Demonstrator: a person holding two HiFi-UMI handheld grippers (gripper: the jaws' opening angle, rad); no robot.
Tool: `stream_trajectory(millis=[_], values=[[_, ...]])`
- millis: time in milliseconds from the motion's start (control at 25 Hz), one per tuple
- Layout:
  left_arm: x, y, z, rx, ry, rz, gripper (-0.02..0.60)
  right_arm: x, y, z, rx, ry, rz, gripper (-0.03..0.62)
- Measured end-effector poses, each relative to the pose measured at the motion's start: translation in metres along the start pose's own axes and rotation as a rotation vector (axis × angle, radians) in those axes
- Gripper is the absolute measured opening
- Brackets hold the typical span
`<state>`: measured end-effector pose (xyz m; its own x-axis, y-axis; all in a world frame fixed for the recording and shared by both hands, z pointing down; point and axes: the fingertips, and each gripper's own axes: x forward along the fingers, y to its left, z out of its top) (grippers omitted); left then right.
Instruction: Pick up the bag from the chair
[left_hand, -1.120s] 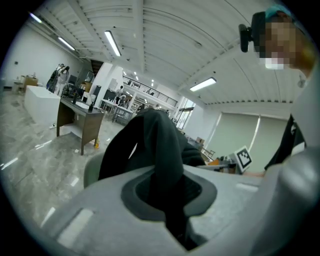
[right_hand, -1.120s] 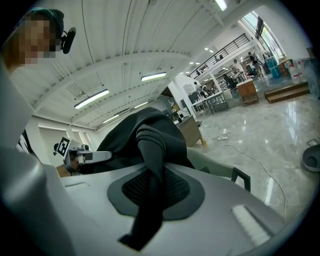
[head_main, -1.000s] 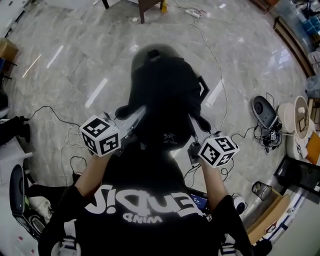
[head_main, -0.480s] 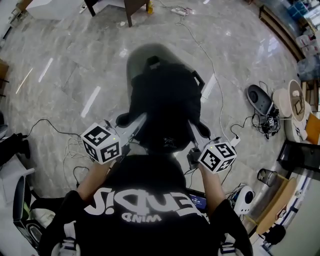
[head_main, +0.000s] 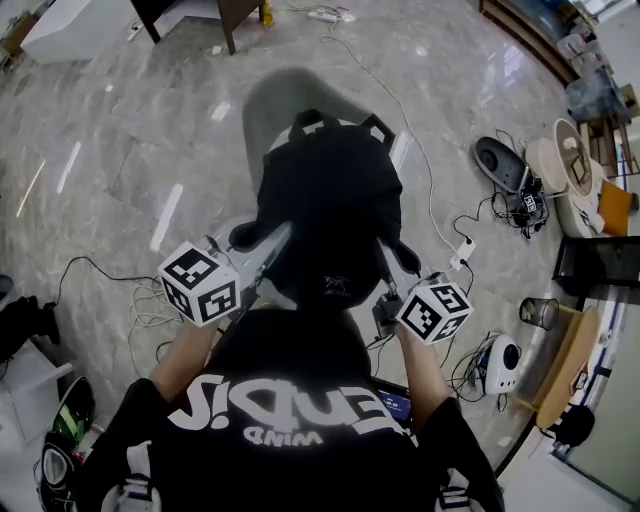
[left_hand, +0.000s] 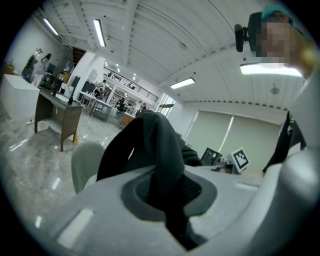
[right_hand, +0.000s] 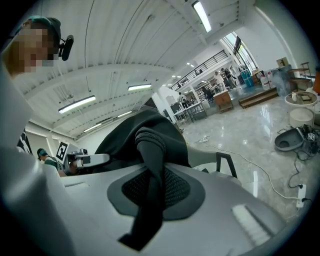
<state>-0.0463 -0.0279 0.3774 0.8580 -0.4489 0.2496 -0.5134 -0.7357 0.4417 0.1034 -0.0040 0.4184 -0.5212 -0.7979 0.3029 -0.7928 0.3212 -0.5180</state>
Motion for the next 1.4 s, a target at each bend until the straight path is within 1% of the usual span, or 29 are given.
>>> stream_trajectory(millis=[320, 560, 760, 1040, 1400], values=[[-0.049, -0.036, -0.036, 0.007, 0.015, -0.016, 0.032, -0.042, 0.041, -0.049, 0.011, 0.000, -0.027, 0.043], [-0.077, -0.044, -0.059, 0.005, 0.007, -0.014, 0.032, -0.056, 0.063, -0.080, 0.006, 0.004, -0.036, 0.043], [-0.094, -0.044, -0.071, -0.009, 0.001, -0.008, 0.032, -0.059, 0.079, -0.099, 0.007, 0.011, -0.039, 0.043], [-0.112, -0.044, -0.079, -0.003, 0.004, -0.001, 0.032, -0.058, 0.095, -0.113, 0.003, 0.024, -0.031, 0.043], [-0.120, -0.034, -0.079, -0.007, 0.005, 0.007, 0.032, -0.046, 0.102, -0.116, -0.007, 0.047, -0.029, 0.041]])
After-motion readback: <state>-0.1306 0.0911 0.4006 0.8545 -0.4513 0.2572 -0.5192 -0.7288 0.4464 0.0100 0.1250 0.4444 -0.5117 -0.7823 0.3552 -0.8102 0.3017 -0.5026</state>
